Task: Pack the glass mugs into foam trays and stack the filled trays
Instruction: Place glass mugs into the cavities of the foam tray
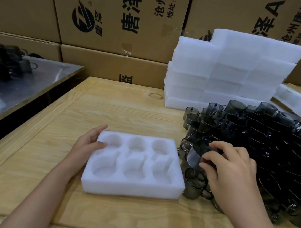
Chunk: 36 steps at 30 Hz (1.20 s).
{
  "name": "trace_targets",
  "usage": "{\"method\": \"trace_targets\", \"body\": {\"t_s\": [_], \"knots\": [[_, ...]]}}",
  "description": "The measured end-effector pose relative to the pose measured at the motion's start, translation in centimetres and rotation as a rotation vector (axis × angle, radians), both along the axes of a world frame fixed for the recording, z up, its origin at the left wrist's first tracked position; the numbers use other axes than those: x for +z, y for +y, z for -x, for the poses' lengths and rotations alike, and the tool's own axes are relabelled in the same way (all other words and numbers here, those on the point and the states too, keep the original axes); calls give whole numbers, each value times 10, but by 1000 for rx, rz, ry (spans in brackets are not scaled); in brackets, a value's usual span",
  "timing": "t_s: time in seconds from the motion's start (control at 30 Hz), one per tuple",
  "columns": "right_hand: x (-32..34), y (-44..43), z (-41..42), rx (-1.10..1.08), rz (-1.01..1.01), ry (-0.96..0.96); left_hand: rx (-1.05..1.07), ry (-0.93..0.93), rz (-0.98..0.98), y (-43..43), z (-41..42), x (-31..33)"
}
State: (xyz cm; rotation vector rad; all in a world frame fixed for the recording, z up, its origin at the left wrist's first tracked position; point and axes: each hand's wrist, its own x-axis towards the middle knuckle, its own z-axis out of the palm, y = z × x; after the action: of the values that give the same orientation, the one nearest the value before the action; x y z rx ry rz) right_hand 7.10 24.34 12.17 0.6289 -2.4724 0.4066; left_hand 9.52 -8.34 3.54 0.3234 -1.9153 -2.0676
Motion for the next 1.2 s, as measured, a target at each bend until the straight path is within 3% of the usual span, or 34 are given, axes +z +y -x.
{"method": "trace_targets", "body": {"t_s": [0.1,0.23,0.33,0.47,0.8,0.93,1.2], "knots": [[7,-10,-1,140,132,-77,15,34,64,2,-4,4],[17,-29,4,228,163,-192,148,121,511,9,-8,27],[19,-45,13,289,84,-222,-21,200,721,31,-1,57],[15,-61,26,337,-6,-237,-283,217,847,67,21,78],[-9,-79,51,172,28,-405,-123,156,723,83,38,48],[-6,-83,59,202,-38,-413,-218,149,673,84,34,43],[11,-81,63,222,-284,-469,-209,150,603,82,31,46]]}}
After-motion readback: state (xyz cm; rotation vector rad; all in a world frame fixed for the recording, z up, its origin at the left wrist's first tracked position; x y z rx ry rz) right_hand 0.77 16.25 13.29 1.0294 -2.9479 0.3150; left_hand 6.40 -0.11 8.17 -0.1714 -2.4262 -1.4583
